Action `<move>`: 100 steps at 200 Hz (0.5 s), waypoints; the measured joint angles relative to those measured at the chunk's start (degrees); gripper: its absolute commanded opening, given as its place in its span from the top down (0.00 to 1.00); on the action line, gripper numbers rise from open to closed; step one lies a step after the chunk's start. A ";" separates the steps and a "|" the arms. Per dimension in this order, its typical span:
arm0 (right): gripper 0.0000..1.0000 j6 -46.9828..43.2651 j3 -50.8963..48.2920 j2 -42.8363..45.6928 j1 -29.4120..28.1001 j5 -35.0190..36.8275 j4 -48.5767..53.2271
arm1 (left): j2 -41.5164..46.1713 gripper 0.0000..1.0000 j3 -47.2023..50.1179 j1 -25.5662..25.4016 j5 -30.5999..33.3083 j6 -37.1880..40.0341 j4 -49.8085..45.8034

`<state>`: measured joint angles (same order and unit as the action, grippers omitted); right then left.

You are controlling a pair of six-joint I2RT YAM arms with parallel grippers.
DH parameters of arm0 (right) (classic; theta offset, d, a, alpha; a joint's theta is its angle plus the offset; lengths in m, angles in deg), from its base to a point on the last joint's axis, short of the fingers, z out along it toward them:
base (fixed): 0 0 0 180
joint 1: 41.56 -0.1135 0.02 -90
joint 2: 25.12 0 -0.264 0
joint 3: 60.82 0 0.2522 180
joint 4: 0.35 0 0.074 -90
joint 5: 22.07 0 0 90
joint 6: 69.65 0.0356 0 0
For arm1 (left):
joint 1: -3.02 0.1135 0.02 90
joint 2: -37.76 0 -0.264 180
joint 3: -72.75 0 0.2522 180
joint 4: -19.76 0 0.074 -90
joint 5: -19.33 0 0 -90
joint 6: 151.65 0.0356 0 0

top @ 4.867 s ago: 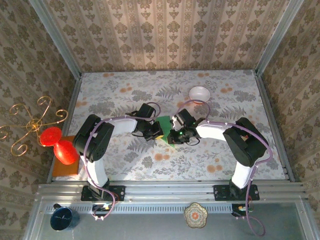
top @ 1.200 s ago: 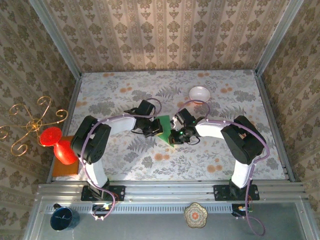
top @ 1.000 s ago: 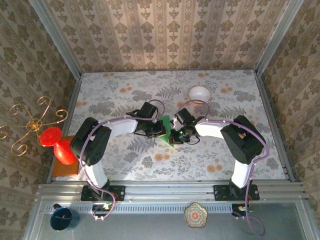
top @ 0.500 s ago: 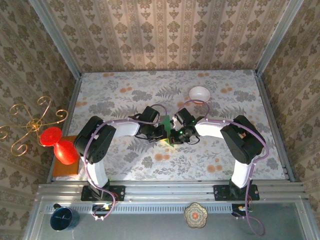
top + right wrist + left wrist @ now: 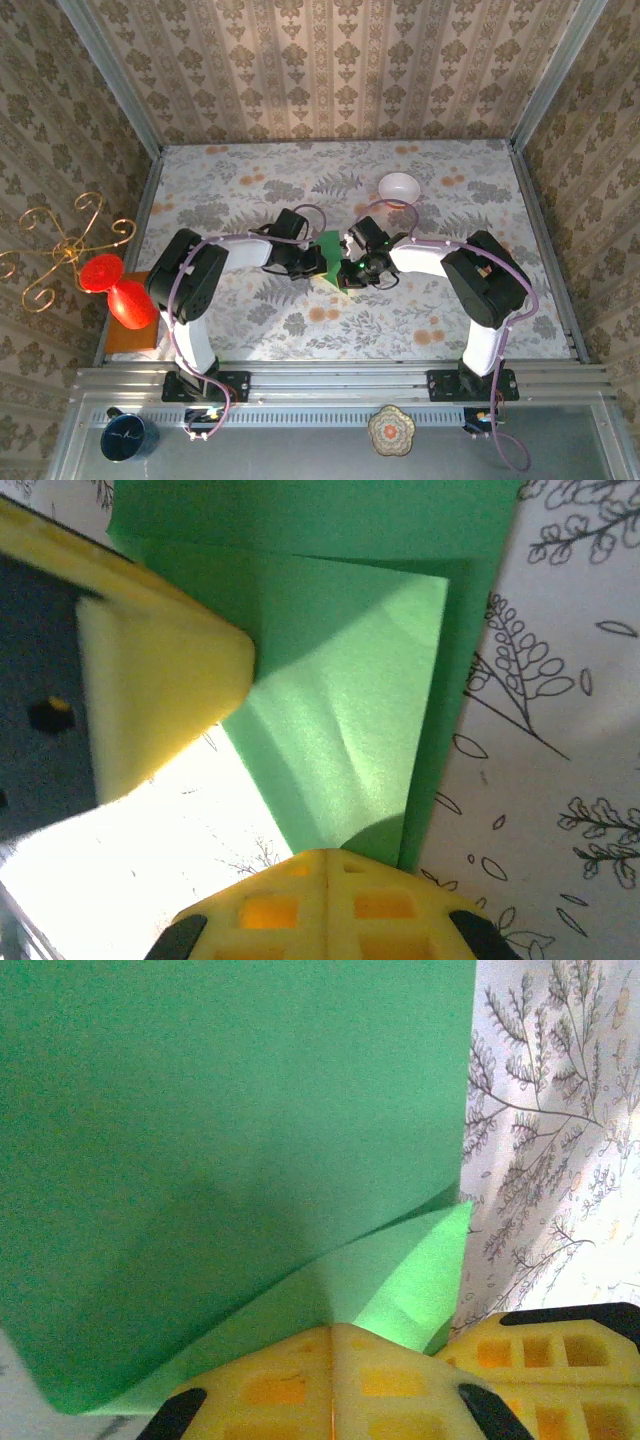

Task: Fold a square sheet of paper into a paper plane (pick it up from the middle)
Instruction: Third fold the triangle at the center of the table.

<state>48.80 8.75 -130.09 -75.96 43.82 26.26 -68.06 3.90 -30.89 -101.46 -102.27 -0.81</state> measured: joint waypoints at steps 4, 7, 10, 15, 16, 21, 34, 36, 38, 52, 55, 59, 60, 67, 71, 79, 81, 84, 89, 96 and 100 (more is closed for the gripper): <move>0.99 0.02 0.00 0.00 0.00 0.07 -0.17 | -0.07 0.90 0.00 0.35 -0.37 0.26 -0.02; 0.99 0.02 -0.02 0.00 0.00 0.13 -0.28 | -0.13 0.90 0.02 0.59 -0.55 0.46 0.00; 0.99 0.02 -0.07 0.00 0.00 0.17 -0.44 | -0.17 0.90 0.07 0.94 -0.83 0.68 0.07; 0.98 0.04 -0.09 0.00 0.00 0.28 -0.68 | -0.22 0.90 0.22 1.44 -1.33 0.92 0.26; 0.99 0.04 -0.11 0.00 0.00 0.28 -0.70 | -0.24 0.90 0.24 1.53 -1.42 0.94 0.28; 0.98 0.04 -0.15 0.00 0.02 0.33 -1.01 | -0.28 0.90 0.46 2.05 -1.92 1.16 0.50; 0.98 0.11 -0.39 0.00 0.07 0.35 -1.92 | -0.31 0.90 1.03 3.28 -3.15 1.53 1.16; 0.98 0.11 -0.44 0.00 0.07 0.33 -2.10 | -0.31 0.90 1.09 3.39 -3.30 1.57 1.20; 0.98 0.17 -0.48 0.00 0.07 0.35 -2.25 | -0.31 0.90 1.16 3.58 -3.43 1.68 1.31; 0.98 0.31 -0.74 0.00 0.11 0.35 -3.04 | -0.31 0.90 1.53 4.48 -4.13 1.84 1.84; 0.99 0.33 -0.76 0.00 0.11 0.33 -3.15 | -0.31 0.90 1.57 4.70 -4.22 1.90 1.95; 0.98 0.37 -0.81 0.00 0.13 0.33 -3.30 | -0.31 0.90 1.68 5.05 -4.35 1.95 2.05; 0.99 0.39 -0.81 0.00 0.13 0.33 -3.32 | -0.31 0.90 1.68 5.11 -4.37 1.95 2.10; 0.98 0.48 -0.85 0.00 0.13 0.33 -3.54 | -0.31 0.90 1.77 5.90 -4.55 2.08 2.21; 0.98 0.48 -0.85 0.00 0.13 0.33 -3.58 | -0.31 0.90 1.77 6.40 -4.63 2.14 2.21; 0.98 0.48 -0.92 0.00 0.15 0.33 -3.69 | -0.31 0.90 1.77 7.39 -4.61 2.38 2.23; 0.98 0.48 -0.94 0.00 0.17 0.33 -3.69 | -0.31 0.90 1.77 7.65 -4.61 2.45 2.25; 0.98 0.50 -0.96 0.00 0.17 0.31 -3.76 | -0.31 0.90 1.77 8.04 -4.61 2.56 2.27; 0.98 0.50 -1.01 0.00 0.20 0.31 -3.82 | -0.31 0.90 1.79 8.59 -4.61 2.69 2.29; 0.98 0.52 -1.11 0.00 0.24 0.26 -3.96 | -0.31 0.89 1.79 9.33 -4.57 2.97 2.34; 0.98 0.55 -1.18 0.00 0.28 0.20 -4.11 | -0.31 0.89 1.79 9.68 -4.52 3.04 2.36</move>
<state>49.34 7.57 -130.09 -75.67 44.01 22.15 -68.36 5.69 -21.21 -105.98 -99.23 1.55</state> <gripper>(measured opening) 0.068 0.104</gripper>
